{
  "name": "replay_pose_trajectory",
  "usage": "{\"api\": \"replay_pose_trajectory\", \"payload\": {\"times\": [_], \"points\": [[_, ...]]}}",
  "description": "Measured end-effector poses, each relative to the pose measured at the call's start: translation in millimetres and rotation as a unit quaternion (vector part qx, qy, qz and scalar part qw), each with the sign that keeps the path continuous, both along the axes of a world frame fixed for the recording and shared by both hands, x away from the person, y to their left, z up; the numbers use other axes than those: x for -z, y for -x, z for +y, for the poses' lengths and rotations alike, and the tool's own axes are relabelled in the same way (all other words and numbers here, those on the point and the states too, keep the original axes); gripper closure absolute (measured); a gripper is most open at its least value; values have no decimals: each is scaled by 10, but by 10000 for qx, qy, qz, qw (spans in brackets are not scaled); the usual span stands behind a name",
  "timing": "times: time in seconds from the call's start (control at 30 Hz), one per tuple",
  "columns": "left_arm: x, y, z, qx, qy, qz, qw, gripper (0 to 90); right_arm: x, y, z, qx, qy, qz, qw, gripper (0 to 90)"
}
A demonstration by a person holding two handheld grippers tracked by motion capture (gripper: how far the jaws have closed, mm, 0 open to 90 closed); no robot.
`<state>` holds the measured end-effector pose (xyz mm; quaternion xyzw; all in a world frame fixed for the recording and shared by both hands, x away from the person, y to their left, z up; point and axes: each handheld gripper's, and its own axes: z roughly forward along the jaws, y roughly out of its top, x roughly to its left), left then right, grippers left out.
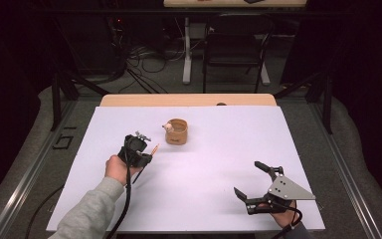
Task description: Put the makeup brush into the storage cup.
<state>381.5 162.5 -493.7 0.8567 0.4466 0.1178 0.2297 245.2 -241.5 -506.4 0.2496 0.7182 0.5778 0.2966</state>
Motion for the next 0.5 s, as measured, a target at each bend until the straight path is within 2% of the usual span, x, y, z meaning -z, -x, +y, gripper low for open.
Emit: {"api": "replay_pose_trajectory", "payload": {"times": [0.27,0.5], "points": [[-73,60,20,108,151,-403,9990,832,5,-22,-13,9,-47,72,10000,7],[-151,147,64,180,433,-852,9953,832,6,-28,-23,14,-9,135,9999,7]]}}
